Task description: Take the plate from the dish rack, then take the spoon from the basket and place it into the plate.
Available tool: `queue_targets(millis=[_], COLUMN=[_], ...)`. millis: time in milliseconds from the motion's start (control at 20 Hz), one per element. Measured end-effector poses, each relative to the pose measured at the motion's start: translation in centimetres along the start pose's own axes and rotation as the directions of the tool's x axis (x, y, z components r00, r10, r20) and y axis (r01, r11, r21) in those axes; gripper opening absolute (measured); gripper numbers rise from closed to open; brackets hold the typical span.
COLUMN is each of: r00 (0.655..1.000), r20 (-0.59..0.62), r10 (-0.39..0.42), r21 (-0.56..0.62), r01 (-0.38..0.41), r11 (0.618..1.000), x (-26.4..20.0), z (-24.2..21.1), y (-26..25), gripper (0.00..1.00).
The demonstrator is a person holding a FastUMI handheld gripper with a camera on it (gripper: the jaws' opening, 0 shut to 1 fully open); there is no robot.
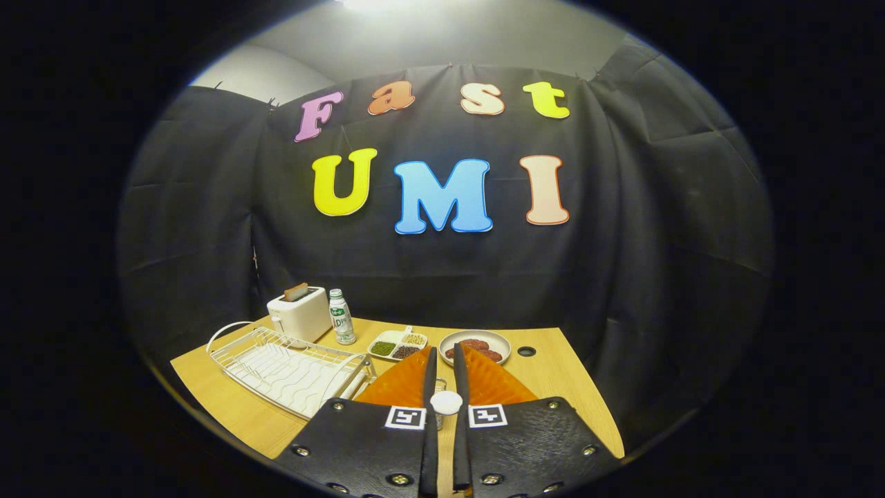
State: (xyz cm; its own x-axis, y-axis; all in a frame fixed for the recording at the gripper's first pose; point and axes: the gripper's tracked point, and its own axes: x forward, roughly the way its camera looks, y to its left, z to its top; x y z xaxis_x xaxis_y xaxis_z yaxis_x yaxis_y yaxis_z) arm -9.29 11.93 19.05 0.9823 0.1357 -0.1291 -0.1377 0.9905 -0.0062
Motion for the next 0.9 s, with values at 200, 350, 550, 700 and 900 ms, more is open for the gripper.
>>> queue_targets(millis=[200,350,550,700,900], r00=[0.998,0.991,0.973,0.953,0.918], r20=[-0.067,-0.130,-0.204,-0.261,-0.362], r10=[0.015,0.045,0.108,0.154,0.161], r21=[-0.011,-0.018,-0.024,-0.029,-0.024], r01=[-0.016,-0.048,-0.115,-0.167,-0.182], r11=[1.000,0.999,0.993,0.986,0.983], x=[-1.3,-2.0,-2.4,-2.0,-1.3], z=[-2.4,-4.8,-7.5,-9.6,-12.7], y=[2.0,4.4,8.1,10.5,12.8], gripper=[0.08,0.08,0.08,0.08,0.08])
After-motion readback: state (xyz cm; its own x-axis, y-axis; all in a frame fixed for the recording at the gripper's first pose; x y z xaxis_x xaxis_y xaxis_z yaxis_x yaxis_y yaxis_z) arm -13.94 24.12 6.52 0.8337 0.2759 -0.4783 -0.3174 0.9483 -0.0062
